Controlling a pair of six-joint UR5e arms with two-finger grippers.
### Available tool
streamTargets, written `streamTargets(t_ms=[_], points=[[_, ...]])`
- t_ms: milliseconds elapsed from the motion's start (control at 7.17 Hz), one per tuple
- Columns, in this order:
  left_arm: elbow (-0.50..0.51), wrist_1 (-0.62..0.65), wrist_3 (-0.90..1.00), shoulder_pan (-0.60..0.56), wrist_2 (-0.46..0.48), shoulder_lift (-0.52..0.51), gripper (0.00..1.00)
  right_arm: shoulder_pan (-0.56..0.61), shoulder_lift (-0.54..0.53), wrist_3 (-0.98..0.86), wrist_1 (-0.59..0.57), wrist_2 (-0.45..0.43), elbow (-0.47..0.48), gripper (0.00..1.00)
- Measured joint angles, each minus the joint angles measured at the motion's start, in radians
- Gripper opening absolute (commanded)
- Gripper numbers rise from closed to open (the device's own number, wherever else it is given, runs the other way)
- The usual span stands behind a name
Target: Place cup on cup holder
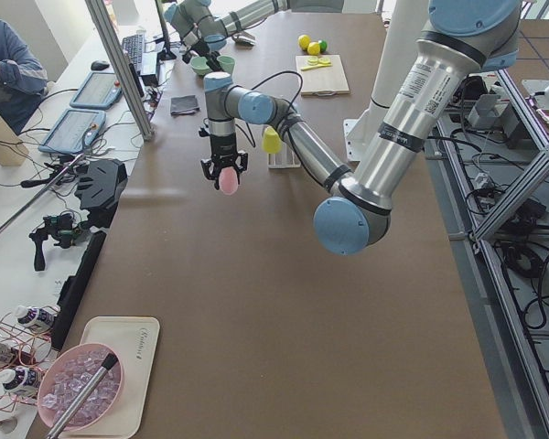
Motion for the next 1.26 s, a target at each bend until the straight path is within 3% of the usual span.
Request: streamTargets(t_ms=[279,558,837,1256], points=[[-0.088,-0.459,-0.135,0.038,0.02,0.139,0.66,0.033,-0.063,0.011,0.108,-0.009,0.166,0.0],[-0.164,-0.9,-0.257,0.158,0.212,0.3,0.66,0.034,-0.122,0.133,0.252,-0.035,0.32,0.0],[-0.194,-1.216,-0.34,0.326,0.505,0.401,0.66,0.004,-0.179,0.407,0.643,-0.092,0.37,0.0],[-0.142,-1.491,-0.435,0.608,0.874,0.393,0.66,-0.034,-0.312,0.684,1.247,-0.2,0.448,0.0]])
